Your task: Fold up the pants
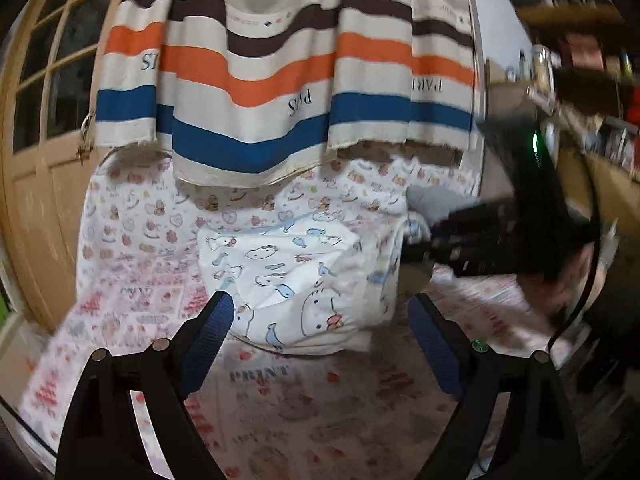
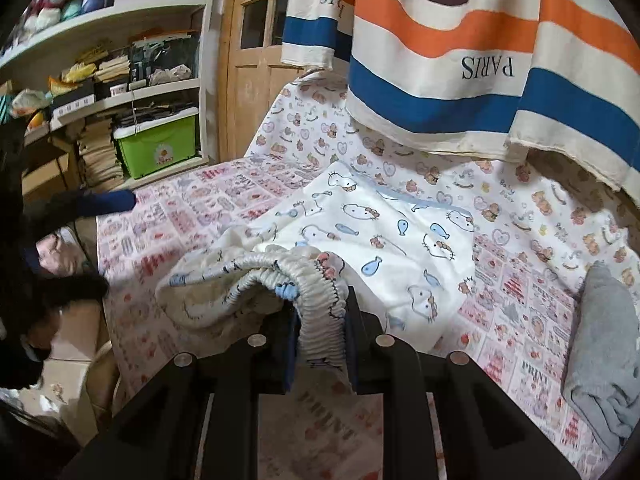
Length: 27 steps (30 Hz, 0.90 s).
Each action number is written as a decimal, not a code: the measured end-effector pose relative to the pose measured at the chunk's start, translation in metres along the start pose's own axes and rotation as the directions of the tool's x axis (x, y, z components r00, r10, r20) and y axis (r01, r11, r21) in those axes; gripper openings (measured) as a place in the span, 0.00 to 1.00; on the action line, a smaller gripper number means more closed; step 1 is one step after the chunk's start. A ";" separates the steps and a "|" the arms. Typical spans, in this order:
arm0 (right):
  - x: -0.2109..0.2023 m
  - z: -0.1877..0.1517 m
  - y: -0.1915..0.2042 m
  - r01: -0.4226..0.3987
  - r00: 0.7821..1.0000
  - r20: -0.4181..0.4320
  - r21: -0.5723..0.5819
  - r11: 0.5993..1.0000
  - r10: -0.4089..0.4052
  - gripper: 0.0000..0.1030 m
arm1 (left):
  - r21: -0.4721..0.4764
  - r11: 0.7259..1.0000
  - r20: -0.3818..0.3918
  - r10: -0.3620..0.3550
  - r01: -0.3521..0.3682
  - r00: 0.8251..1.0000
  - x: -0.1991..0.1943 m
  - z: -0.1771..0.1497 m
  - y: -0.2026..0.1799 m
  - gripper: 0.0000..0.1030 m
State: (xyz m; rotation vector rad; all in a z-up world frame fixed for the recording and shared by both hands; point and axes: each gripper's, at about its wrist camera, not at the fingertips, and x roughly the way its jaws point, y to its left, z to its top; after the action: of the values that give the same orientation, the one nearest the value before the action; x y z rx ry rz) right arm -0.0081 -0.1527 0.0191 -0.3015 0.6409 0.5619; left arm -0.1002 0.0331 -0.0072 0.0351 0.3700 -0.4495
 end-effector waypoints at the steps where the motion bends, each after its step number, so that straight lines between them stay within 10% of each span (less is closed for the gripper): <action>1: 0.001 0.005 -0.006 -0.025 1.000 0.001 0.021 0.999 0.025 0.19 | -0.002 1.000 -0.010 -0.004 0.004 1.000 0.006 0.001 0.000 0.85; 12: 0.009 0.031 -0.038 -0.134 0.991 0.013 0.119 0.984 0.133 0.19 | 0.282 0.958 -0.230 0.018 0.049 0.973 0.096 0.009 -0.008 0.80; 13: 0.009 0.033 -0.039 -0.133 0.991 0.014 0.116 0.984 0.133 0.19 | 0.291 0.956 -0.236 0.030 0.041 0.971 0.101 0.010 -0.004 0.74; 16: 0.014 0.039 -0.045 -0.137 0.991 0.008 0.103 0.985 0.137 0.19 | 0.223 0.970 -0.321 -0.021 0.097 0.947 0.115 0.020 0.014 0.06; 27: 0.063 0.061 -0.085 0.042 0.999 0.009 0.116 0.992 -0.043 0.34 | -0.046 0.989 -0.393 -0.145 0.138 0.908 0.171 0.044 0.061 0.06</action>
State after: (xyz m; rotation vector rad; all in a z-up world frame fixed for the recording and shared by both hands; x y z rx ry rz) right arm 0.1121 -0.1705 0.0332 -0.2024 0.6518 0.4832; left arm 0.0839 0.0119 -0.0301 0.0839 0.7795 -0.5842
